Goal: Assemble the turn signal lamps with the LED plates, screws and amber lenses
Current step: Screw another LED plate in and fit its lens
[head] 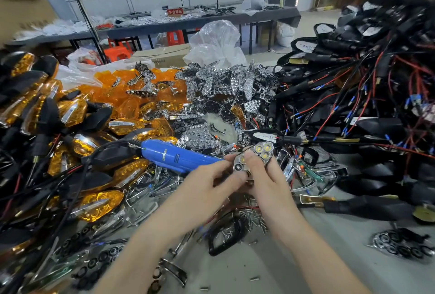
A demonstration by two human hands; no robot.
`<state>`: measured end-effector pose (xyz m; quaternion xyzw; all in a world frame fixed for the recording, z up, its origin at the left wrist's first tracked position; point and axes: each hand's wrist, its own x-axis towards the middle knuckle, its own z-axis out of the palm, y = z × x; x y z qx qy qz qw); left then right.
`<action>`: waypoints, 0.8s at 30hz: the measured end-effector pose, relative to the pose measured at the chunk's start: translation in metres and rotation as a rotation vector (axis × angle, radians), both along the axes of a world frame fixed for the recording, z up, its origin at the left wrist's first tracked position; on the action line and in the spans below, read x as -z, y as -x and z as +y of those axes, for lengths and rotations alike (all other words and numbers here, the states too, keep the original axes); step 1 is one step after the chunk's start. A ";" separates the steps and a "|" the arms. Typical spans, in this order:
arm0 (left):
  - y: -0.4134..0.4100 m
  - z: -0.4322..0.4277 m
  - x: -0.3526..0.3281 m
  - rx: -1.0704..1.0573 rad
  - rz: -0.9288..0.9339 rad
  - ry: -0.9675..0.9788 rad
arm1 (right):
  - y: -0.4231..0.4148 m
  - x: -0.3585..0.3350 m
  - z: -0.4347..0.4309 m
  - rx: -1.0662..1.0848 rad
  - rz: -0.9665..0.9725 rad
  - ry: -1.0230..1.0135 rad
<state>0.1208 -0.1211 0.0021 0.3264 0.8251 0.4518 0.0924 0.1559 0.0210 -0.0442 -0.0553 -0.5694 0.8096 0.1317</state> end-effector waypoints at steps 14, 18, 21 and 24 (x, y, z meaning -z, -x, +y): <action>0.182 -0.040 -0.046 -0.272 0.246 1.042 | 0.003 -0.016 0.014 0.044 -0.093 0.326; 0.197 -0.041 -0.040 -0.303 0.313 1.171 | 0.002 -0.019 0.013 0.038 -0.084 0.320; 0.200 -0.042 -0.043 -0.317 0.344 1.244 | 0.002 -0.018 0.014 0.024 -0.082 0.323; 0.198 -0.050 -0.050 -0.316 0.391 1.274 | 0.003 -0.016 0.014 -0.010 -0.052 0.333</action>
